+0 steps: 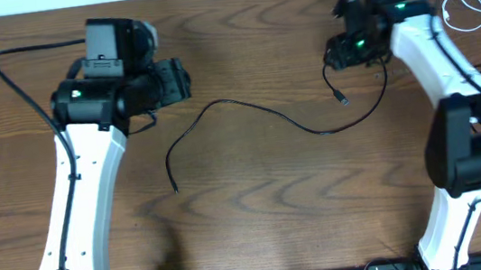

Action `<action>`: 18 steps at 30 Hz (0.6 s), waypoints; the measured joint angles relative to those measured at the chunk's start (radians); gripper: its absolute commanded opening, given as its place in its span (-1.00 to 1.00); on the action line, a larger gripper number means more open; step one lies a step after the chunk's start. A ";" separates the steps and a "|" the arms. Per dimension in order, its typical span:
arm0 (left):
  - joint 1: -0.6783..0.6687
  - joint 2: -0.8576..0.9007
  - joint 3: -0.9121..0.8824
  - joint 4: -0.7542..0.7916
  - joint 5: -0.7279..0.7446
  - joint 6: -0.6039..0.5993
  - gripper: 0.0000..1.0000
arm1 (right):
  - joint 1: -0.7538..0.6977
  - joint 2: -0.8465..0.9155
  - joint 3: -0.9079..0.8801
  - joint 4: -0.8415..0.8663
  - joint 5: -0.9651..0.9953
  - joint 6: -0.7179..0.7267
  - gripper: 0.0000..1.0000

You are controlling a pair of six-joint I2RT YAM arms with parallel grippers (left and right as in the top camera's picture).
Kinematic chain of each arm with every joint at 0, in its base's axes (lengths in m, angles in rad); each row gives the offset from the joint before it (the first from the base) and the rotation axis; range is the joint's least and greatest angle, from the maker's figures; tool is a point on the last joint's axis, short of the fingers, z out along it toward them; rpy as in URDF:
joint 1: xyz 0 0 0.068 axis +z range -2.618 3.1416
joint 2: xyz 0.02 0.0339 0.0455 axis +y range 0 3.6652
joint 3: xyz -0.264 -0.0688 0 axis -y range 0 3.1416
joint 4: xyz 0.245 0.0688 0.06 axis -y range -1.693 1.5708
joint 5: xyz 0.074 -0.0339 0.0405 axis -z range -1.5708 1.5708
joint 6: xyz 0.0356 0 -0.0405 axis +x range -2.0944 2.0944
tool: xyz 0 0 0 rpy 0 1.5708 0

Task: Untangle cables

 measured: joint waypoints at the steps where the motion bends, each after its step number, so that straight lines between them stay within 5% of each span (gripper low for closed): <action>1: 0.019 0.000 0.000 -0.003 0.000 0.000 0.27 | 0.027 0.029 0.000 -0.013 0.028 -0.017 0.01; 18: 0.037 0.000 0.000 -0.006 0.008 0.000 0.27 | 0.074 0.135 -0.034 -0.098 0.149 -0.096 -0.13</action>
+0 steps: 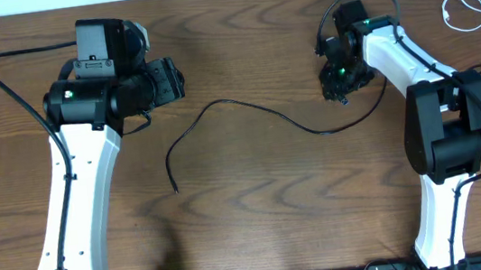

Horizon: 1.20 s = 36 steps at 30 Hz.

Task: Untangle cables

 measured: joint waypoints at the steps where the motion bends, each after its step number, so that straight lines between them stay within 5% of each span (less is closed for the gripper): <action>1: 0.000 0.000 0.000 0.000 0.000 0.000 0.27 | 0.000 -0.002 -0.004 0.000 0.001 0.000 -0.17; 5: 0.000 0.000 0.000 -0.002 0.000 0.000 0.27 | 0.000 -0.005 -0.013 0.000 0.007 -0.004 -0.45; 8: 0.000 0.000 0.000 -0.004 0.000 0.000 0.27 | 0.000 -0.010 -0.027 -0.022 0.006 -0.006 -0.95; 10: 0.000 0.000 0.000 -0.007 0.000 0.000 0.27 | 0.000 -0.013 -0.031 -0.035 0.004 0.003 -0.98; 22: 0.000 0.000 0.000 -0.006 0.000 0.000 0.27 | 0.012 -0.124 -0.032 -0.115 -0.110 0.088 -0.98; 31: 0.000 0.000 0.000 0.002 0.000 0.000 0.27 | 0.251 -0.230 -0.071 -0.207 -0.204 0.095 -0.97; 34: 0.000 0.000 0.000 0.002 0.000 0.000 0.27 | 0.319 -0.229 -0.132 -0.199 -0.196 0.095 -0.74; 36: 0.000 0.000 0.000 0.002 0.000 0.000 0.27 | 0.349 -0.229 -0.183 -0.194 -0.174 0.097 -0.26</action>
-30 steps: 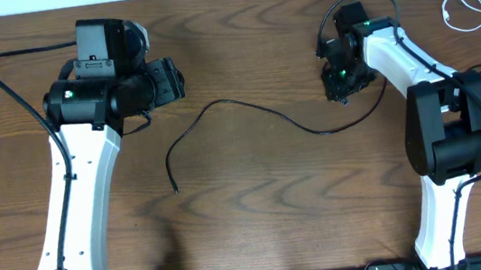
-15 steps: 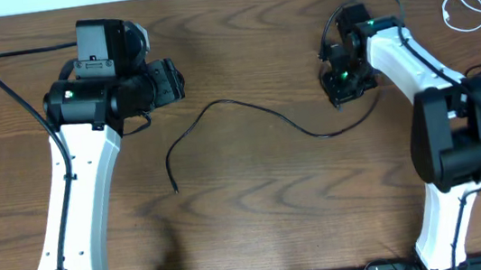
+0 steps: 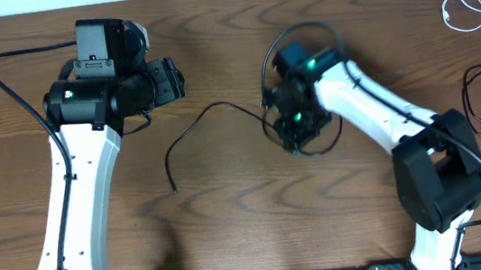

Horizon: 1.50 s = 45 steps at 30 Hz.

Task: Untangle cables

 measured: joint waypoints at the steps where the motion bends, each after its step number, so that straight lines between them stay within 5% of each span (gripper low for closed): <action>1: 0.000 0.000 0.000 -0.001 0.000 0.000 0.27 | 0.016 0.001 -0.033 0.003 0.014 0.008 0.03; 5: 0.000 0.000 0.000 0.000 0.000 0.000 0.27 | 0.025 0.005 -0.067 0.019 0.063 0.041 0.40; 12: 0.000 0.000 0.000 -0.002 0.000 0.000 0.27 | 0.003 0.006 -0.051 0.240 0.071 0.100 0.41; 18: 0.000 0.000 0.000 0.024 0.000 0.001 0.27 | 0.056 0.037 -0.043 0.476 0.116 0.179 0.14; 26: 0.024 0.000 0.000 0.021 0.000 0.001 0.28 | 0.096 0.114 -0.042 0.530 0.245 0.270 -0.21; 31: 0.024 0.000 0.000 0.021 0.000 0.001 0.27 | 0.095 0.121 -0.037 0.525 0.286 0.294 -0.79; 34: 0.024 0.000 0.000 0.021 0.000 0.001 0.27 | 0.095 0.123 -0.032 0.498 0.298 0.293 -0.97; 45: 0.024 0.001 -0.042 0.020 0.007 0.000 0.28 | 0.013 0.126 0.006 0.206 0.347 0.280 -0.98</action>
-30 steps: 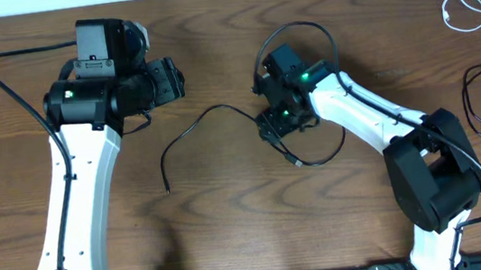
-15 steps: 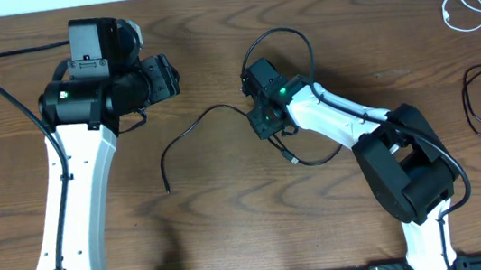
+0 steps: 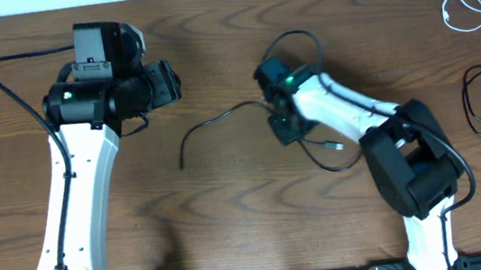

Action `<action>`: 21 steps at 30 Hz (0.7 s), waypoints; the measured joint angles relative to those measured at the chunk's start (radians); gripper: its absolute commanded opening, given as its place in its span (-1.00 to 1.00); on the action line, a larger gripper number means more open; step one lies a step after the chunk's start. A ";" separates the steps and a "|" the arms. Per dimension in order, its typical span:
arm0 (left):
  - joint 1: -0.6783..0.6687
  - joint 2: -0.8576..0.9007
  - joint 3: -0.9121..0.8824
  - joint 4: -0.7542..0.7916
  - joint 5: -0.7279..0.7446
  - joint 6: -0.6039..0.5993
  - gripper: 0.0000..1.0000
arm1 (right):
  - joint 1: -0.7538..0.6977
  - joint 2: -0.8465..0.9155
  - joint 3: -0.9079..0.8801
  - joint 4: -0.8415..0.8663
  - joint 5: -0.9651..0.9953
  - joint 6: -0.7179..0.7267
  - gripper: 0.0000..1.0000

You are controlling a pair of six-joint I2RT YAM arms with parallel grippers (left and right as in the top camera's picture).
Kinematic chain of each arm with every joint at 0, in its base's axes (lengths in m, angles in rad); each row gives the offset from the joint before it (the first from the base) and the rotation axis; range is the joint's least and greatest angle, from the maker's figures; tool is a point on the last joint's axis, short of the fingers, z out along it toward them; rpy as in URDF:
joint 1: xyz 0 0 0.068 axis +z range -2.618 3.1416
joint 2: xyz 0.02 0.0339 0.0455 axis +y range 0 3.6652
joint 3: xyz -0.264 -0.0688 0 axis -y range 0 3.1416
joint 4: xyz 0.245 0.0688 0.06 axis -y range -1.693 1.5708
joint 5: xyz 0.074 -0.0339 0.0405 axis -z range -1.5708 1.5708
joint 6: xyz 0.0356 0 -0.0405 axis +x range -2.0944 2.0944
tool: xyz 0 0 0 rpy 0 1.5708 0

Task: Untangle cables

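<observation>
A thin black cable (image 3: 212, 120) lies mid-table. Its free left end is at about the table's middle left, and it curves up and right to my right gripper (image 3: 282, 128). That gripper points down at the table centre and looks shut on the cable. Past the gripper the cable makes a small loop ending in a connector (image 3: 337, 146). My left gripper (image 3: 169, 79) hovers at the upper left, away from the cable; its jaws are too dark to read.
A coiled white cable (image 3: 466, 5) lies at the far right corner. Another black cable loops at the right edge. The right arm's own wiring arches above its wrist. A dark rail runs along the front edge.
My right gripper has shifted slightly left and toward the back. The black cable's left end has slid up and right, and its connector end now lies in a loop to the gripper's right.
My right gripper was first at the back right, with the cable's connector end hanging from it. It then stood lower and further left, then at the table centre with the cable bunched around it. Now the cable is drawn shorter. The left arm barely moved.
</observation>
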 measured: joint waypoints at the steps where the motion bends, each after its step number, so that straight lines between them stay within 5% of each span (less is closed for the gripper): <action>1: 0.000 0.002 -0.006 0.000 0.008 0.000 0.27 | -0.020 0.000 0.000 -0.002 -0.013 0.000 -0.98; 21: -0.158 0.142 -0.027 0.043 0.049 0.000 0.27 | -0.384 -0.141 -0.002 -0.026 -1.011 -0.389 -0.98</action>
